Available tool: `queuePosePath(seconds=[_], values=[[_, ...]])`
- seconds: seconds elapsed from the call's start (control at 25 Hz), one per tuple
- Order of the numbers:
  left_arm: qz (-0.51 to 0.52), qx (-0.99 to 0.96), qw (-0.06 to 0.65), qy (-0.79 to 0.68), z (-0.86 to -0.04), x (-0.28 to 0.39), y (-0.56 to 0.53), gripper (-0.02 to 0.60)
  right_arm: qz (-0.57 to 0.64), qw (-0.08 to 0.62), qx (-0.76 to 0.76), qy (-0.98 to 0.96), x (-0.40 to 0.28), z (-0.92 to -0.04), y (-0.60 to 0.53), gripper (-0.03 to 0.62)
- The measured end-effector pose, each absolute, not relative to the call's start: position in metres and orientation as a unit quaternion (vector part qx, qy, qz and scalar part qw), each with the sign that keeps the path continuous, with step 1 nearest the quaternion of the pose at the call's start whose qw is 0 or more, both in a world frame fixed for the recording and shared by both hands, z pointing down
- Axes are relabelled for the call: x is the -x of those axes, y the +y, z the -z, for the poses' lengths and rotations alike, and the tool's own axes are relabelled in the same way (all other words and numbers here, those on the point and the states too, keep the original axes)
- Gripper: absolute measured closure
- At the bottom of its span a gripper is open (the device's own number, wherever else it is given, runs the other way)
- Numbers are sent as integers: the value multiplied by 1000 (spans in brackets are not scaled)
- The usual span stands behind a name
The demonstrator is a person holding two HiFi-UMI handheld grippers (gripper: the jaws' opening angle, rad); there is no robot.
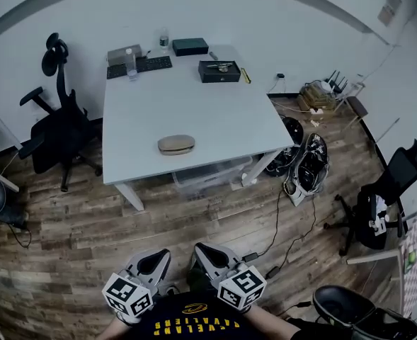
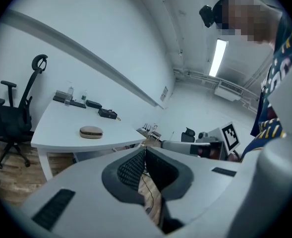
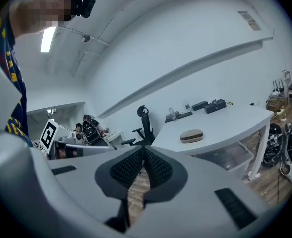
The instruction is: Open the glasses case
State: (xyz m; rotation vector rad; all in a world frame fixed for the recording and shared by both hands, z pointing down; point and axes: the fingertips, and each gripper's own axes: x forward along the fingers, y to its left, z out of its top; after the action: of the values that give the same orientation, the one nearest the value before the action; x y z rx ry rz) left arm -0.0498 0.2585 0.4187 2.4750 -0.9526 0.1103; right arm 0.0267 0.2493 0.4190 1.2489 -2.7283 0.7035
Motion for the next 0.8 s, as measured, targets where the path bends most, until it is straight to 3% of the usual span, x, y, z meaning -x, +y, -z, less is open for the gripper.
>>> queuePosePath(seconds=[0.48, 0.8], values=[[-45, -901, 228, -366, -406, -13, 158, 568, -241, 20, -395, -886, -89, -415, 142, 569], [-52, -889, 243, -385, -413, -20, 126, 568, -266, 21, -378, -886, -98, -425, 104, 569]])
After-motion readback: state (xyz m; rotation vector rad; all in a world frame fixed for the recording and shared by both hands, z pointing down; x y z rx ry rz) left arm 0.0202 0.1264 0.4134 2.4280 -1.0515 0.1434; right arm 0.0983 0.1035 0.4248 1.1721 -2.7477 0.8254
